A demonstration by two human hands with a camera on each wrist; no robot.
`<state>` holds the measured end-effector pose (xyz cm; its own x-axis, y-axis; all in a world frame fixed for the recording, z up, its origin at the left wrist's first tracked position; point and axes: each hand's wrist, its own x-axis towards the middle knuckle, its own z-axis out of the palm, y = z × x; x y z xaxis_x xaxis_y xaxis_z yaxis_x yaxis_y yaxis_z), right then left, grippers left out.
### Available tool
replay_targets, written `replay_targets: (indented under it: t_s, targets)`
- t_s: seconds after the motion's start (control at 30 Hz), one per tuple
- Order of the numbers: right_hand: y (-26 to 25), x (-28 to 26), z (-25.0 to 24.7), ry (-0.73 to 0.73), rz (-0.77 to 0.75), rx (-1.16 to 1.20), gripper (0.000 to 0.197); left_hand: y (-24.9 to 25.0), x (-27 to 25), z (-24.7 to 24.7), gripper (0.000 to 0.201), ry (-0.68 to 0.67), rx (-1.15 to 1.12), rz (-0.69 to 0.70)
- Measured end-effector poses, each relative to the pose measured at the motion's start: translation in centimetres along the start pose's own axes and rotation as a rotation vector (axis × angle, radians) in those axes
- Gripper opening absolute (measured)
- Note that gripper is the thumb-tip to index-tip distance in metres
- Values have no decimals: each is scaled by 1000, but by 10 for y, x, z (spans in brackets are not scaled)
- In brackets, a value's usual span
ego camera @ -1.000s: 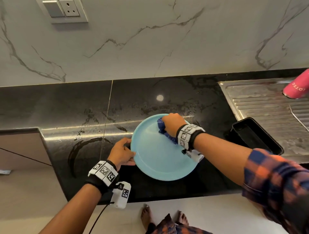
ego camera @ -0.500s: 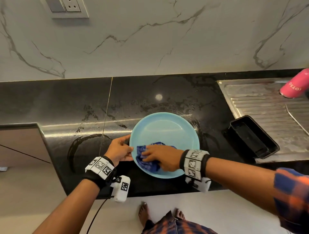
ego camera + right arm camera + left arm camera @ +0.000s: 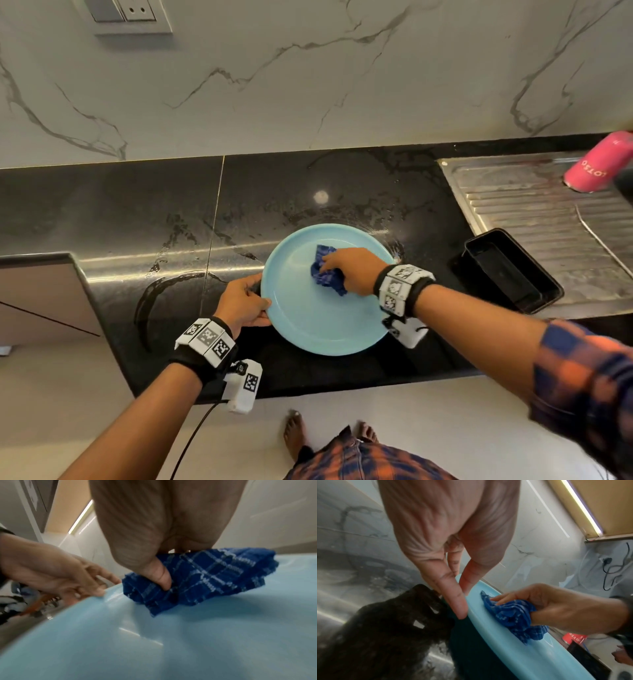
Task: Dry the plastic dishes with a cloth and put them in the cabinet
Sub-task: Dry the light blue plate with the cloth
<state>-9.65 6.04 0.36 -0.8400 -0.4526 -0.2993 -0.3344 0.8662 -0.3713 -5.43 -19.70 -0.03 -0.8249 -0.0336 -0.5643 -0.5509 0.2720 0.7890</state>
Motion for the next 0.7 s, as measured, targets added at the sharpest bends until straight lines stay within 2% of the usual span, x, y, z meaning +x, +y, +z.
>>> replay_targets:
  t_s: [0.1,0.2,0.27,0.33,0.43,0.53,0.7]
  targets:
    - [-31,5,20,1,-135,4,43,2,3,4,55,57,103,14]
    - [-55,-20,33,-120,-348,-34,38,4,5,6,47,77,185,20]
    - [-52,-43,30,-213,-433,-33,33,5,5,5,44,73,234,23]
    - [-29,-60,16,-309,-393,-48,33,7,5,5,44,71,243,21]
    - [7,-69,-9,-443,-255,-111,55,6,5,5,47,48,223,11]
    - [4,-65,-14,-438,-226,-101,58,6,5,3,43,2,142,-12]
    - [-42,-31,10,-362,-299,-111,61,4,1,2,31,-32,58,-33]
